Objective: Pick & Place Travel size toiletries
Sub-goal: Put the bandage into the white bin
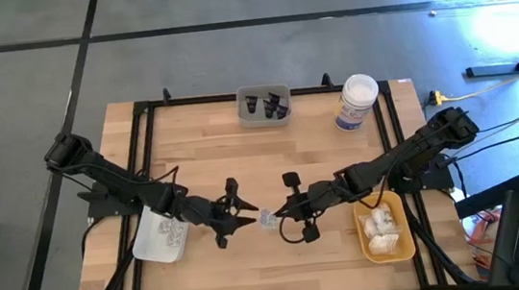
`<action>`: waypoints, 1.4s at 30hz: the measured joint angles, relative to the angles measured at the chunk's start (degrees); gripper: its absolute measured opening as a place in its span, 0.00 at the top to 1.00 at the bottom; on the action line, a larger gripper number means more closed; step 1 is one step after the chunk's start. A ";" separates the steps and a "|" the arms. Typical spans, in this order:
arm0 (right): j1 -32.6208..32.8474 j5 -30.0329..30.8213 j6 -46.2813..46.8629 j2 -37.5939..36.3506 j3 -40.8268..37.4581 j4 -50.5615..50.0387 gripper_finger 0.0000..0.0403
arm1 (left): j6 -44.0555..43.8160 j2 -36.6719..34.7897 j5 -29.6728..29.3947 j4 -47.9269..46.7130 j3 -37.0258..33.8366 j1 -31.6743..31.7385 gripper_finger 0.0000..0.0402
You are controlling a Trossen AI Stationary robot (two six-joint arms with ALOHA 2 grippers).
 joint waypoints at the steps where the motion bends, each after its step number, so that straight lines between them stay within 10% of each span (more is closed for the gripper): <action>1: -0.02 0.01 0.00 0.00 0.00 0.00 1.00 | 0.92 0.00 0.40 1.02 0.00 -0.02 0.64; 31: -0.08 3.66 -3.70 0.07 4.19 -2.92 1.00 | 3.49 0.00 11.18 5.77 0.02 2.43 0.65; 42: -0.17 3.65 -2.33 0.09 4.17 -4.68 1.00 | 5.27 0.00 10.57 6.20 0.02 0.72 0.82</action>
